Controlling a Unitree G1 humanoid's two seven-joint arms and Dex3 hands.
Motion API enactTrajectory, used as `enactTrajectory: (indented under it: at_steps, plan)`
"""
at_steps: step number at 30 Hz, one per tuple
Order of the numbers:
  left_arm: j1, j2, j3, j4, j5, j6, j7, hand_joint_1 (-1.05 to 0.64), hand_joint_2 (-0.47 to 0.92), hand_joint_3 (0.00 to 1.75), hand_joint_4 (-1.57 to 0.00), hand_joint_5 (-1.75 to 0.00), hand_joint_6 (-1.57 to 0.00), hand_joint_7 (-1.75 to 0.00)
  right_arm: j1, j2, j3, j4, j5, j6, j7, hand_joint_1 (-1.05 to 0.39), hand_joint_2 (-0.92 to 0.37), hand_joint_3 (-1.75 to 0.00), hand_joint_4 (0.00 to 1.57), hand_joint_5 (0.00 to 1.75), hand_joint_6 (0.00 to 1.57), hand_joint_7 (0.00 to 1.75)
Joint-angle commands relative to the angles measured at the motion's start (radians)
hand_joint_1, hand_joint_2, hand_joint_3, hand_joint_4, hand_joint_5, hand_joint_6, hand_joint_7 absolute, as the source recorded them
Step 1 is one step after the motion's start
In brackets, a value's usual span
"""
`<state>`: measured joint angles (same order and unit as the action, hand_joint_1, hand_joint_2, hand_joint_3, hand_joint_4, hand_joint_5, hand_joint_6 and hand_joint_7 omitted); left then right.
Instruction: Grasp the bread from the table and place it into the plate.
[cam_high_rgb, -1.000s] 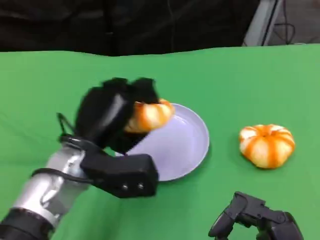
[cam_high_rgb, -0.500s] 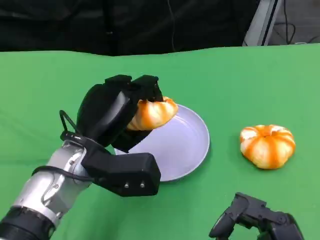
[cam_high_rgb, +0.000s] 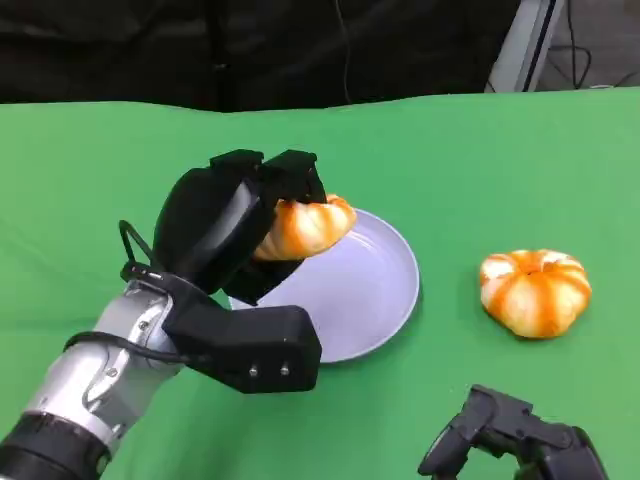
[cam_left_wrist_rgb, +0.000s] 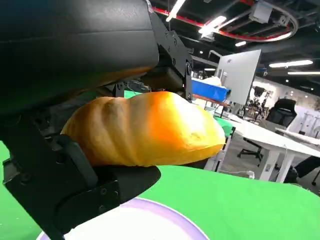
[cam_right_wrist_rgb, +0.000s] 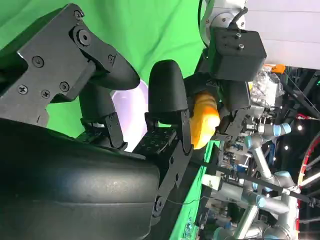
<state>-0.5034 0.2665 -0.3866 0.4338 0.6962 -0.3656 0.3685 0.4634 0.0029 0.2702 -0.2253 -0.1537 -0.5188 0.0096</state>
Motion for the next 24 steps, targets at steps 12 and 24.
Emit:
enactTrajectory:
  at_steps: [12,24]
  plan:
    - [-0.010,0.006,0.008,-0.007,0.001,-0.002,-0.013,-0.16,0.29,1.47,-0.95,-1.75,-0.74,-1.75,0.003,-0.003,-0.004,-0.009,0.004,-0.004,-0.006,-0.08,-0.27,-1.39,0.76,1.58,0.82,1.29]
    - [-0.006,-0.018,-0.005,-0.019,0.009,-0.002,-0.029,-0.16,0.31,1.45,-0.94,-1.75,-0.73,-1.73,-0.001,-0.001,-0.002,-0.007,-0.004,-0.005,-0.010,-0.09,-0.28,-1.37,0.77,1.56,0.83,1.28]
